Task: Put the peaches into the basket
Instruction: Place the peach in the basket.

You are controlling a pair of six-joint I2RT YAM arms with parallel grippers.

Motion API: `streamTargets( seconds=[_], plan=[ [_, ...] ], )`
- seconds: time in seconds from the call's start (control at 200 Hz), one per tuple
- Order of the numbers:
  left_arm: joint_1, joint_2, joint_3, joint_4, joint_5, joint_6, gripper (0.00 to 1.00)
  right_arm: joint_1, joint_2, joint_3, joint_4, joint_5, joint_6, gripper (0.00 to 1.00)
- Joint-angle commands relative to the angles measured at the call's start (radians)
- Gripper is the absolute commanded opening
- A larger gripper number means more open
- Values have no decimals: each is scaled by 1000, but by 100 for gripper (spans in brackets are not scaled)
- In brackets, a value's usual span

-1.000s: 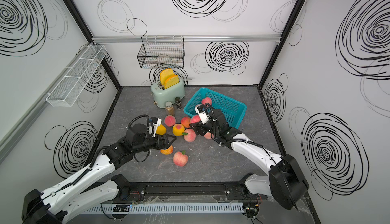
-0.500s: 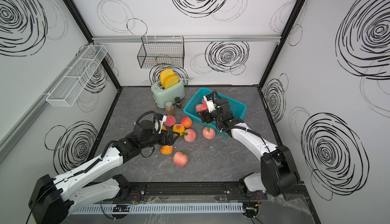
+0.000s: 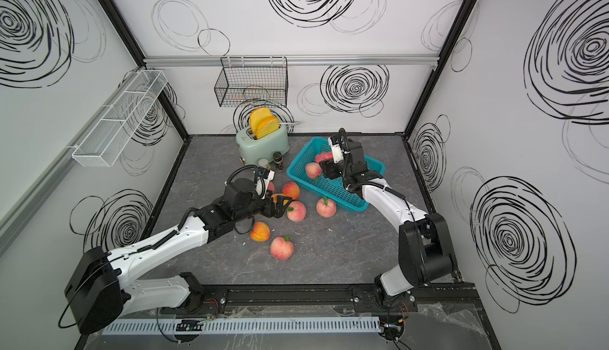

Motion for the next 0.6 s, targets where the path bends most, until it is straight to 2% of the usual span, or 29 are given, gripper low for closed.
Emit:
streamTargets(
  seconds=[0.0, 0.19, 0.595],
  plan=[
    [-8, 46, 37, 119, -29, 57, 98, -21, 16, 17, -2, 26, -24, 71],
    [-21, 130, 74, 182, -62, 85, 98, -56, 84, 50, -3, 28, -23, 72],
    [-28, 241, 121, 262, -49, 105, 98, -116, 227, 148, 15, -6, -9, 72]
  ],
)
